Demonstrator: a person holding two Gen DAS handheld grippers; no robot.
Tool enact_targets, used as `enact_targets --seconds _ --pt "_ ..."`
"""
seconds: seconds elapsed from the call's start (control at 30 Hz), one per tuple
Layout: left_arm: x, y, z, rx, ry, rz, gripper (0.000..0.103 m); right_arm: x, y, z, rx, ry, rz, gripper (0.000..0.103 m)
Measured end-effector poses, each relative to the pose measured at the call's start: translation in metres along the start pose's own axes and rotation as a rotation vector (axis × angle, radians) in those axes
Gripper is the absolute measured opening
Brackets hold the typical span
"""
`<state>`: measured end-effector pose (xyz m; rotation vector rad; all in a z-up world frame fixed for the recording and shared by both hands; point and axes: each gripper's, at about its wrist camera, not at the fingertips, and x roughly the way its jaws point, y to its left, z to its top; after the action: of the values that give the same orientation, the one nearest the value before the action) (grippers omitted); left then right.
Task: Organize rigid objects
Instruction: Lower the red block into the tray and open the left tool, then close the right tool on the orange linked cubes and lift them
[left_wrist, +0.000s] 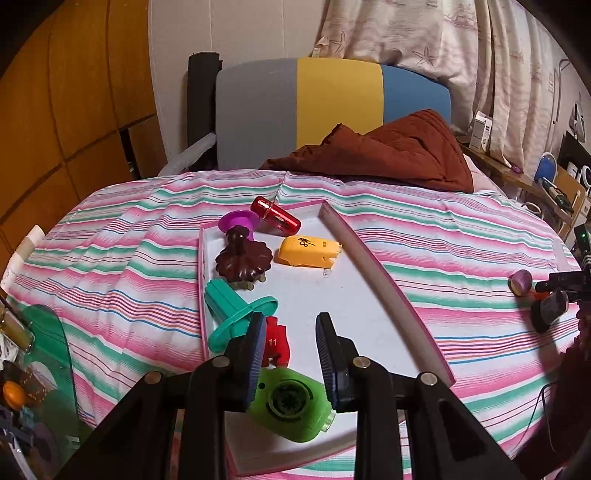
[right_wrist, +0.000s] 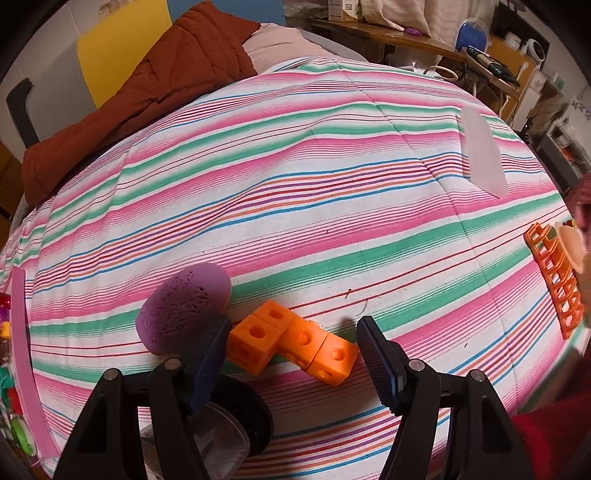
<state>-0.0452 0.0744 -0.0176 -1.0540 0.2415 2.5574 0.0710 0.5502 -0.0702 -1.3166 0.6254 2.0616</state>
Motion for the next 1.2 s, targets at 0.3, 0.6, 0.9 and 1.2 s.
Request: enact_targets --seconds 0.3,0.6,0.9,1.2 --pt "-0.005 0.006 -0.006 -0.017 0.013 -0.001 0.027 -0.003 0.0 -0.002 0.019 -0.011 -0.02 0.07" --pt "-0.009 0.019 -0.014 -0.042 0.017 0.017 0.027 -0.015 -0.002 -0.002 0.039 -0.064 -0.007 0.07" --pt "-0.015 0.038 -0.022 -0.084 0.018 0.035 0.027 -0.032 -0.001 0.004 0.044 -0.164 0.062 0.07" --pt "-0.012 0.049 -0.03 -0.113 0.036 0.044 0.027 -0.054 0.02 -0.001 0.024 -0.218 0.141 0.07"
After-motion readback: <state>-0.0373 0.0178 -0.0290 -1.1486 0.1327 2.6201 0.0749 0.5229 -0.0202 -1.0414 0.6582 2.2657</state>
